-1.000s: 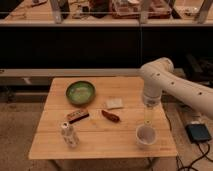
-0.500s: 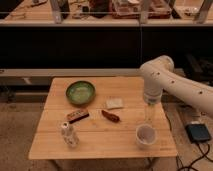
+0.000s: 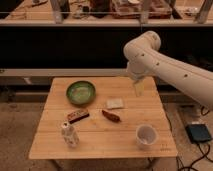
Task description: Drag the ceramic bowl in a circle
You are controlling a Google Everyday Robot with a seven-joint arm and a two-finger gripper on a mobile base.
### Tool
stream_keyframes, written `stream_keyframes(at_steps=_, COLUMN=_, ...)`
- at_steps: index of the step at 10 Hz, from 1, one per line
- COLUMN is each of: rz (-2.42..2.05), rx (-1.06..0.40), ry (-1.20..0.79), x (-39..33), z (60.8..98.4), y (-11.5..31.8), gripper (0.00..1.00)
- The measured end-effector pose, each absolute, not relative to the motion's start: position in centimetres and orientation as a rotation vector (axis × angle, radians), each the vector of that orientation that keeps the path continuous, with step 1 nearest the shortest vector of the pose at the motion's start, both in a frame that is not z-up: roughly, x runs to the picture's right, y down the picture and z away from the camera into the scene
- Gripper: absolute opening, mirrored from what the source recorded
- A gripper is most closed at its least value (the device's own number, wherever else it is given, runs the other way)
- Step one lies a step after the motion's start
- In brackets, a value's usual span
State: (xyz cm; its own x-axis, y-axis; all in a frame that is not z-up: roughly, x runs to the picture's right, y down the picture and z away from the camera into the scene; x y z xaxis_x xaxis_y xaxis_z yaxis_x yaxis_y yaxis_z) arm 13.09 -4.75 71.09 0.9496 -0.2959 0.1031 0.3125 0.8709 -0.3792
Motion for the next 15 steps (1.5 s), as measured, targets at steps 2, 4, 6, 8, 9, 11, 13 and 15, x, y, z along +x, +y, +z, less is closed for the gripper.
stream_keyframes(at_steps=2, rz=-0.496, rx=-0.376, ry=-0.223, x=6.3, z=70.4, y=-6.3, gripper=0.8)
stream_keyframes(at_steps=4, rz=-0.562, rx=-0.367, ry=-0.288, x=3.9, z=70.1, y=-6.7, gripper=0.8)
stream_keyframes(at_steps=6, rz=-0.574, rx=-0.365, ry=-0.298, x=3.5, z=70.0, y=-6.8, gripper=0.8)
stream_keyframes(at_steps=8, rz=-0.621, rx=-0.34, ry=-0.305, x=3.6, z=70.3, y=-6.9, gripper=0.8)
stream_keyframes(at_steps=9, rz=-0.671, rx=-0.319, ry=-0.316, x=3.4, z=70.8, y=-7.0, gripper=0.8)
stream_keyframes(at_steps=11, rz=-0.848, rx=-0.244, ry=-0.389, x=1.4, z=73.4, y=-6.0, gripper=0.8)
stream_keyframes(at_steps=13, rz=-0.979, rx=-0.193, ry=-0.481, x=-0.9, z=76.6, y=-4.0, gripper=0.8)
stream_keyframes(at_steps=15, rz=-1.105, rx=-0.19, ry=-0.597, x=-2.9, z=80.7, y=0.1, gripper=0.8)
